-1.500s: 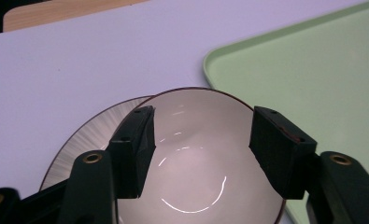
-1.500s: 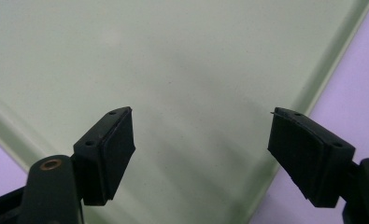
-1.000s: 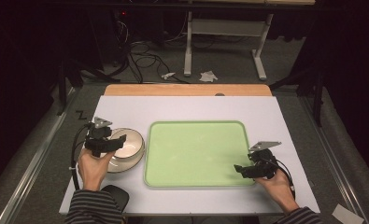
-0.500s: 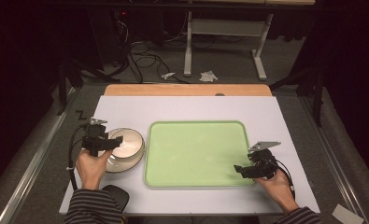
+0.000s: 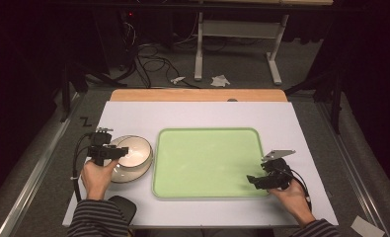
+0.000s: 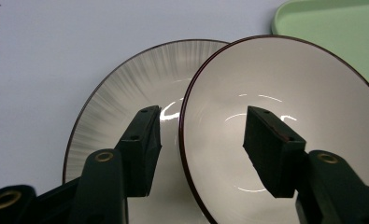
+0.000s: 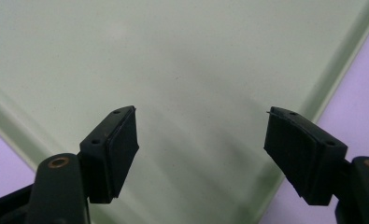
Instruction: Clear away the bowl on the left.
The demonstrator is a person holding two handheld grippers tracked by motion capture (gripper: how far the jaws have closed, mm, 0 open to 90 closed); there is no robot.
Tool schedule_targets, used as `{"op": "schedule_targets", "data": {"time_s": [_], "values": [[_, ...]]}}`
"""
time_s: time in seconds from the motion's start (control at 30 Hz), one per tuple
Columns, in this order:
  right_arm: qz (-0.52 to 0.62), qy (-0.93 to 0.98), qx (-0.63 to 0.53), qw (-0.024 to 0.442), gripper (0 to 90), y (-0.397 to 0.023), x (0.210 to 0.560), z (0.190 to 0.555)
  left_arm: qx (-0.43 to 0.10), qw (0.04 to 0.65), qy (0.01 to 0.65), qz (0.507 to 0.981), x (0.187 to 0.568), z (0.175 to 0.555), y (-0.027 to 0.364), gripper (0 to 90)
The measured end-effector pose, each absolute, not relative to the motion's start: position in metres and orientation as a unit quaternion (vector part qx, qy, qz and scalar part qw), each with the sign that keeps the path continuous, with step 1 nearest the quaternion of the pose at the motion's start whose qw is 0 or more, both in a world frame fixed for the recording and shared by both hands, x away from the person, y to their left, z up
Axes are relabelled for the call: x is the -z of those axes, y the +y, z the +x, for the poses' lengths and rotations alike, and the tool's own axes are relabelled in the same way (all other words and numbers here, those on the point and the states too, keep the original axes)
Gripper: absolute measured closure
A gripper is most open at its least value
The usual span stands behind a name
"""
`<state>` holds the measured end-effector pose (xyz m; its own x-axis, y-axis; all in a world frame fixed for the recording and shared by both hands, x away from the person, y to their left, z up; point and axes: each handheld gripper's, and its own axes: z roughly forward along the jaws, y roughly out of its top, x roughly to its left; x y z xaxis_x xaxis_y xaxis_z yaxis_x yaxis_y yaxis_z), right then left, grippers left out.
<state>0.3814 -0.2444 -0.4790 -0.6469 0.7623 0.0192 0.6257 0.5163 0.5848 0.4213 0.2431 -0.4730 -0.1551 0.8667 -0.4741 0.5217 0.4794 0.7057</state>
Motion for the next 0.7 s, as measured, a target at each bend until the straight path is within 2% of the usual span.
{"op": "schedule_targets", "data": {"time_s": [0.7], "values": [[0.402, 0.865, -0.275, 0.119, 27.0, -0.243, 0.481, 0.381, -0.189, 0.397, 0.755, 0.487, 0.488, 0.426, 0.243, 59.1]]}}
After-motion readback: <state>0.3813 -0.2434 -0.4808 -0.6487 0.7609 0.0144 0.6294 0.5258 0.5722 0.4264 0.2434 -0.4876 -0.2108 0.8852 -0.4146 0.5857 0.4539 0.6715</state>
